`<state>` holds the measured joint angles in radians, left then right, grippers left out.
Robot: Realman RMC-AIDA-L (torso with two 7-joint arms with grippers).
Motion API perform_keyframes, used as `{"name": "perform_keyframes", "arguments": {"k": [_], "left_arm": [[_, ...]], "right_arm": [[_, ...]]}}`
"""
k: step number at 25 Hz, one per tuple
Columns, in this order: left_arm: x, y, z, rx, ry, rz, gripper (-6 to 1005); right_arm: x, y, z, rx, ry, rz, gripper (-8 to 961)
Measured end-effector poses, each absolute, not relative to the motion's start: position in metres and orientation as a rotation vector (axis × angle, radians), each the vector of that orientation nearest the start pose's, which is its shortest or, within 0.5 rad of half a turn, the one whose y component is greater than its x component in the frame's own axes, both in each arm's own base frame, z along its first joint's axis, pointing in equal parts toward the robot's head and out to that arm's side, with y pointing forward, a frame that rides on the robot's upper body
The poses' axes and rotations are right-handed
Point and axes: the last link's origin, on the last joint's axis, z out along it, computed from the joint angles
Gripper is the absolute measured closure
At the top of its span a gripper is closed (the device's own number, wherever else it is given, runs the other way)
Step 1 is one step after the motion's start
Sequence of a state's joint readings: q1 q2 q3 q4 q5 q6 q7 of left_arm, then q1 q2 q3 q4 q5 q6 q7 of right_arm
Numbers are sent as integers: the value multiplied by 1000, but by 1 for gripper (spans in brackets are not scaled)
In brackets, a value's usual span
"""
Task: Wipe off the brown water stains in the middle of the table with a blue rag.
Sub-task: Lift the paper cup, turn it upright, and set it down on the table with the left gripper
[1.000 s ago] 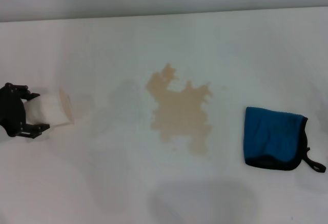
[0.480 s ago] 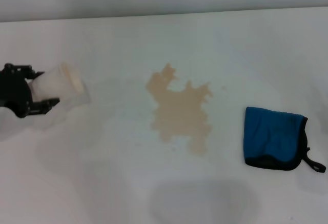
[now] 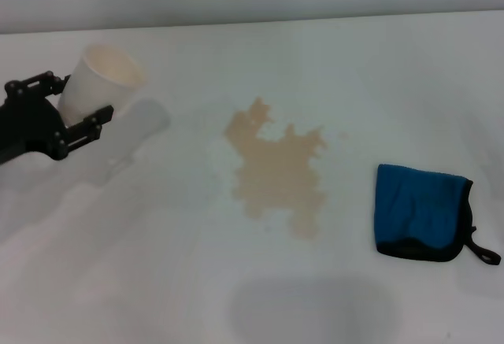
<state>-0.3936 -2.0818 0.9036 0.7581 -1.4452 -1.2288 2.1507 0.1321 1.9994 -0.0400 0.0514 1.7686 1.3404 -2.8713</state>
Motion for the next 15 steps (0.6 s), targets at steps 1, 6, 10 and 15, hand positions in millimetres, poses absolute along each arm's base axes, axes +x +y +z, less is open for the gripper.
{"name": "perform_keyframes", "arguments": {"k": [1,6,10,15], "left_arm": [[-286,345,12,-2397,-178,-521,381],[-301,323,-5,-2212,-173,-682,382],[-309,312,-14,-2135,-222,-723,382],[-318,303,-23,-2096,-275,-715,383]], "right_arm": [[437,197,43,-1400,684,494,81],[440,197,53,-1392,656,478,81],[442,196,59,-1388,640,467,81],[443,195,62,-1386,624,460,82]]}}
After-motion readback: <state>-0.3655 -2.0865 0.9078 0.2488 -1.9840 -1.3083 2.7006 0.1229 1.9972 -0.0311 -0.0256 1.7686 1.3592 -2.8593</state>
